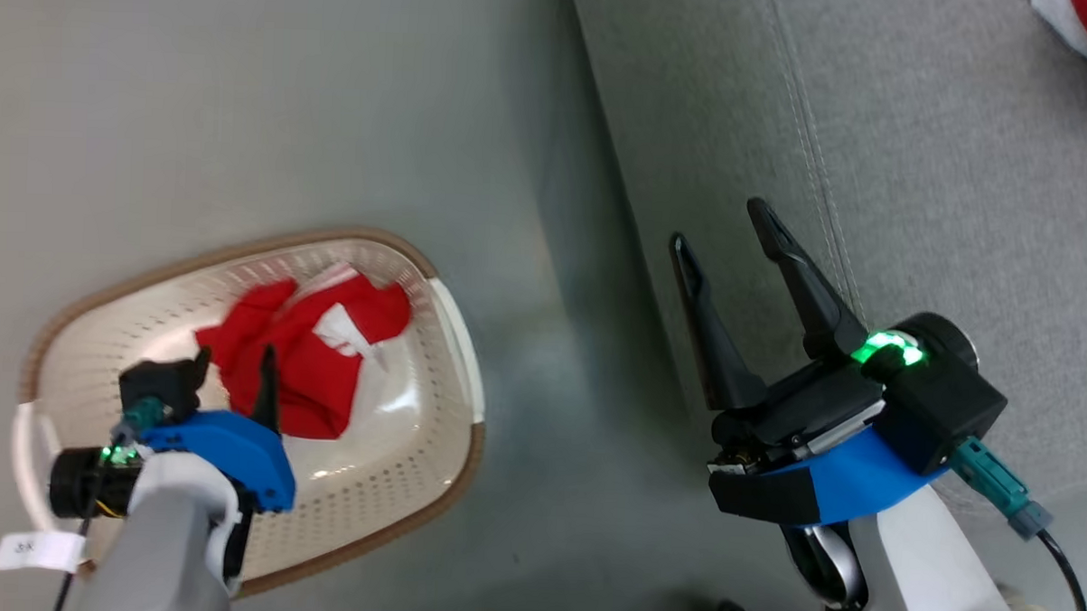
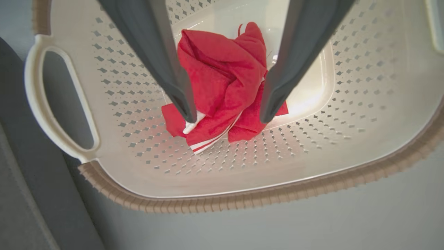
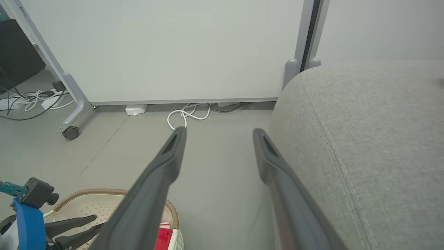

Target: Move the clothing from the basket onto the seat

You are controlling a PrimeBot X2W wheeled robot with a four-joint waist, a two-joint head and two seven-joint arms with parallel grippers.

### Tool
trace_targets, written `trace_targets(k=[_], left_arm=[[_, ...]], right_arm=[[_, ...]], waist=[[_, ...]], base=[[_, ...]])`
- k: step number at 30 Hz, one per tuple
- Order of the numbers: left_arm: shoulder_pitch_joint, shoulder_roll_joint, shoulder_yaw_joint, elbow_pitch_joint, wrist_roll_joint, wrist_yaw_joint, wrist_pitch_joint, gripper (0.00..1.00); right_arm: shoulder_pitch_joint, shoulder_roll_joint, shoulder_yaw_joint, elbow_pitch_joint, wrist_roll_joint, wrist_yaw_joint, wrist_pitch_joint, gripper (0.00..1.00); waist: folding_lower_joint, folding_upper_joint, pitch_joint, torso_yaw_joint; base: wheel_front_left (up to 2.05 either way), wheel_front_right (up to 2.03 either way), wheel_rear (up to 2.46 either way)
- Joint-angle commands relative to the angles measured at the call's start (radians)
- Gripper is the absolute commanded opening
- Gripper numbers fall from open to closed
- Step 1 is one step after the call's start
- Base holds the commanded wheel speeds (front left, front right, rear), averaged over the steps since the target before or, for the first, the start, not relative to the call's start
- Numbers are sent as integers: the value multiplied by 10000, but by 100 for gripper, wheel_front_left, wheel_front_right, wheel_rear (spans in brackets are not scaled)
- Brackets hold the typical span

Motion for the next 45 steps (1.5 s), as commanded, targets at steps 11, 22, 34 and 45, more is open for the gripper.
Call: trace_targets(k=[11, 22, 34, 45], left_arm=[[-1495, 1068, -141, 1264, 471, 798, 939, 100], [-2445, 1146, -108, 1725, 188, 851, 2213, 100], [-2728, 1017, -391, 1953, 54, 588, 2588, 0], [-2676, 702, -469, 2191, -219, 488, 2312, 0]], right_arm=[[-524, -6, 471, -525, 711, 1, -385, 100], [-472, -8, 557, -955, 997, 1, -387, 100], [-689, -8, 622, -855, 995, 1, -387, 100], [-820, -6, 617, -558, 797, 1, -385, 100]], waist=[[-4, 1, 1735, -1004], [-4, 1, 2704, -1134], [-4, 1, 2675, -1097], [-4, 1, 1996, -820]], base=[[0, 0, 0], [0, 0, 0], [0, 0, 0], [0, 0, 0]])
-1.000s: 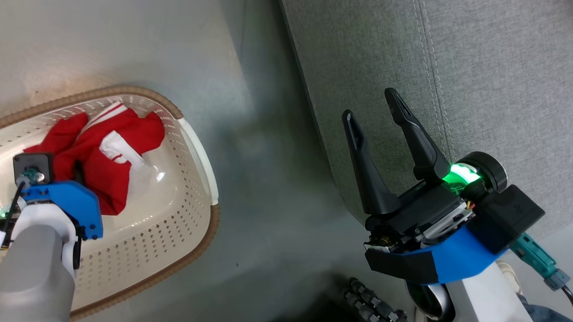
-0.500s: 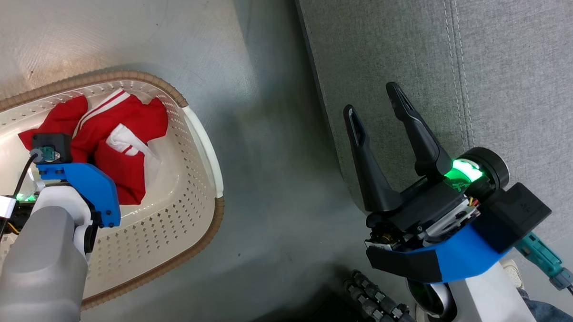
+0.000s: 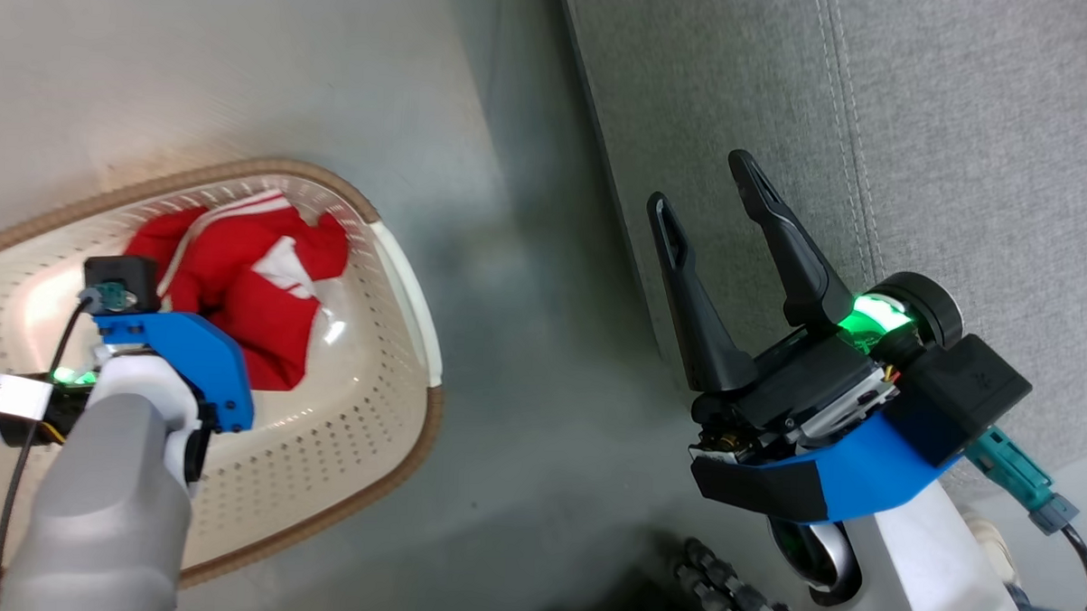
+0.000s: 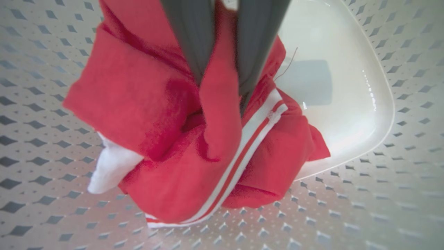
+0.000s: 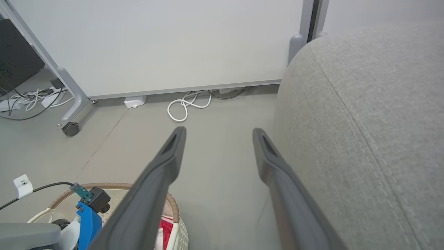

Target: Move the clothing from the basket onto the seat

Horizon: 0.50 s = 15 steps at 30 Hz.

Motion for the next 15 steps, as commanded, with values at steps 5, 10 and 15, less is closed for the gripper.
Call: trace_targets(k=[5, 10, 15], left_arm=[[144, -421, -133, 233, -176, -204, -381, 0], [402, -860, -360, 439, -213, -480, -697, 0], [825, -1374, -661, 491, -471, -830, -1167, 0]], right_arm=[[-9, 4, -80, 281, -296, 1, -34, 100], [232, 3, -179, 621, -569, 1, -33, 100], [673, 4, -240, 1130, -873, 1, -34, 100]], waist=[[0, 0, -1004, 402], [0, 0, -2165, 901], [0, 0, -3905, 1646]], base=[[0, 0, 0], [0, 0, 0], [0, 0, 0]])
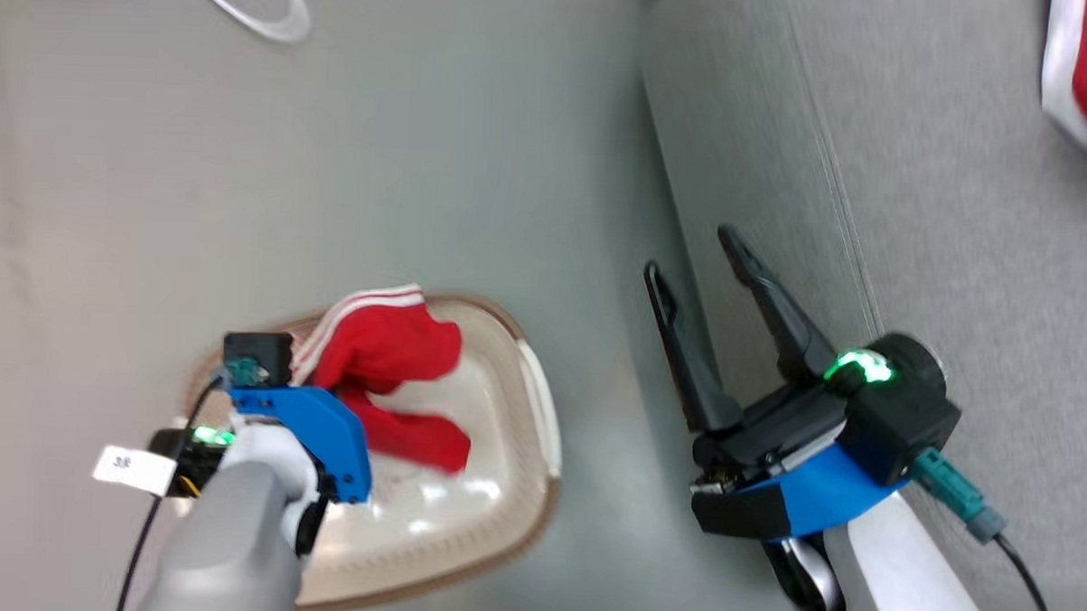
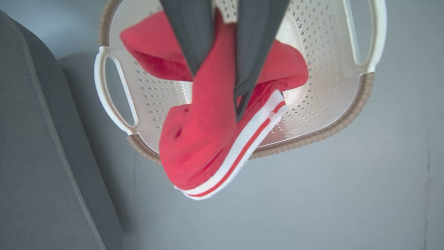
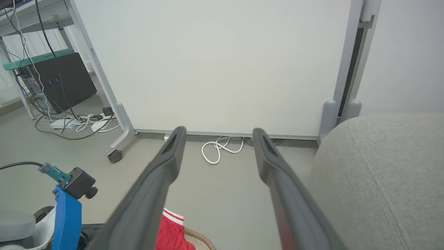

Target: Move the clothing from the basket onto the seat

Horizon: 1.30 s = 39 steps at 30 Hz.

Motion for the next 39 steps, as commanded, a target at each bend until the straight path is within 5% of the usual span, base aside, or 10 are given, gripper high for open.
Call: trace_targets(k=[1, 11, 19, 39], left_arm=[[110, -34, -35, -59, -84, -69, -105, 0], [514, -313, -1594, -2231, -1782, -179, -742, 0], [-125, -309, -2636, -3922, -3027, -20, -343, 0], [-1982, -309, -5978, -4945, -4861, 1323, -116, 0]], right_arm=[[163, -10, -42, 98, -55, 1, -31, 100], [1544, -35, -811, 227, -404, 1, 717, 100], [2220, -26, -1068, -124, -305, 1, 1478, 100], [2271, -12, -84, 343, 242, 1, 1988, 100]], waist=[[3, -1, -523, -116], [3, -1, -3459, 1437], [3, -1, -4562, 2291], [3, -1, -5144, 2174]], base=[[0, 0, 0], [0, 0, 0], [0, 0, 0], [0, 0, 0]])
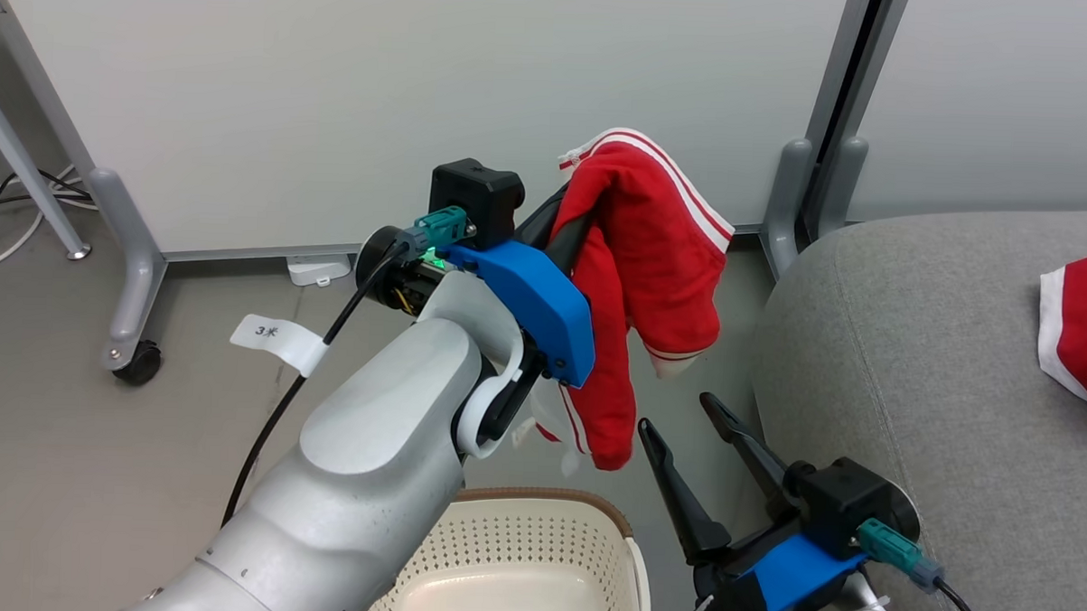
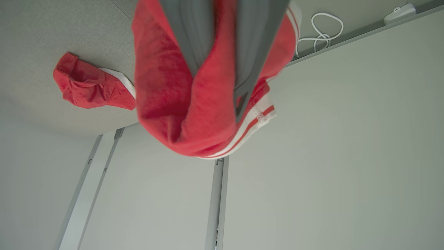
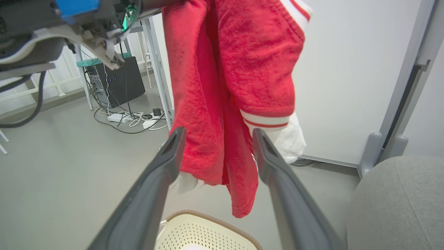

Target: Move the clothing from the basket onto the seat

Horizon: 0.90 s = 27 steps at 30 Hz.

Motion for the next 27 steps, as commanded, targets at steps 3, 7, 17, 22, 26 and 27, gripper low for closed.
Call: trace_targets(k=[3, 7, 17, 22, 26, 27], left_arm=[[-299, 12, -240, 141, -192, 118, -149, 0], [-477, 15, -599, 181, -517, 149, -245, 0], [-849, 13, -1448, 201, -1269, 300, -568, 0], [-1023, 13, -1800, 268, -1603, 316, -688, 0], [-1131, 10, -2067, 320, -1849, 352, -780, 0], [-1147, 14, -2118, 342, -1911, 361, -819, 0]], right_arm=[[-190, -6, 243, 145, 150, 1, 68, 100], [-735, -10, 690, 586, 287, 1, 166, 100], [-2676, -3, 1416, 2975, 899, 1, -23, 100], [-3524, -4, 1839, 4346, 1442, 1, -228, 100], [-4036, -9, 2242, 5262, 1828, 1, -482, 100], [-4140, -7, 2317, 5430, 1926, 1, -556, 100]], waist=[[1, -1, 80, -92], [1, -1, 174, -171], [1, -1, 281, -207], [1, -1, 285, -149], [1, -1, 254, -121], [1, -1, 245, -121]], base=[[0, 0, 0], [0, 0, 0], [0, 0, 0], [0, 0, 0], [0, 0, 0], [0, 0, 0]])
